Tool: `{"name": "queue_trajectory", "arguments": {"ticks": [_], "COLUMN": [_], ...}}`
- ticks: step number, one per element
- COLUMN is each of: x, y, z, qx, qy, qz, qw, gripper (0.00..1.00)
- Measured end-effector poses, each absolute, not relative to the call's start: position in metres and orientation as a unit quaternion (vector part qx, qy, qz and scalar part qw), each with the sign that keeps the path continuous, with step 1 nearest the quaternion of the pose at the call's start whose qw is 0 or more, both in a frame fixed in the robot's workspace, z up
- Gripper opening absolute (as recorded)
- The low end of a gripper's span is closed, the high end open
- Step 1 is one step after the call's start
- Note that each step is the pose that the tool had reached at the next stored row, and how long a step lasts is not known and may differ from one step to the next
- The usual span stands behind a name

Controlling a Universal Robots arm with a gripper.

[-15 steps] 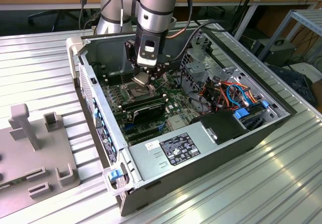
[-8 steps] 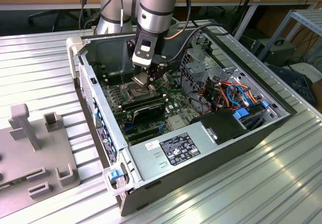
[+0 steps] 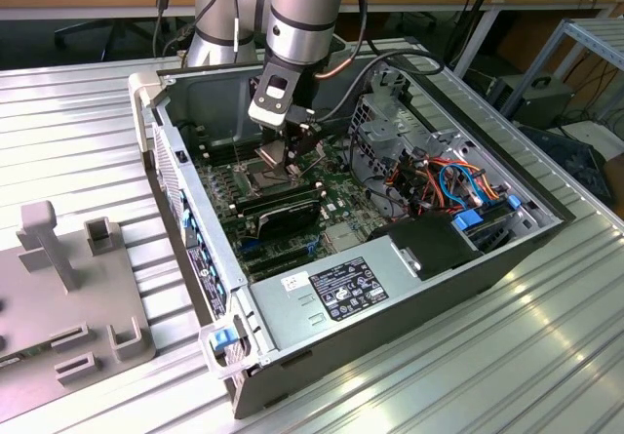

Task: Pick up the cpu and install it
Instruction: 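Place the cpu into insertion slot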

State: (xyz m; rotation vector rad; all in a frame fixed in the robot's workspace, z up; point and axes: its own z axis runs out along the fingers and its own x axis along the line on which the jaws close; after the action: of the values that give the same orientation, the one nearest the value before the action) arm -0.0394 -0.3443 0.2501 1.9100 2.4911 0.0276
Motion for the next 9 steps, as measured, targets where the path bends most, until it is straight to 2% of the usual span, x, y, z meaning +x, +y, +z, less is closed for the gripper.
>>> {"name": "queue_trajectory", "arguments": {"ticks": [9], "x": [-0.0394], "y": [-0.3443], "z": [0.2501], "qx": [0.610], "qy": [0.793], "qz": [0.009], "qw": [0.001], "gripper": [0.55]}}
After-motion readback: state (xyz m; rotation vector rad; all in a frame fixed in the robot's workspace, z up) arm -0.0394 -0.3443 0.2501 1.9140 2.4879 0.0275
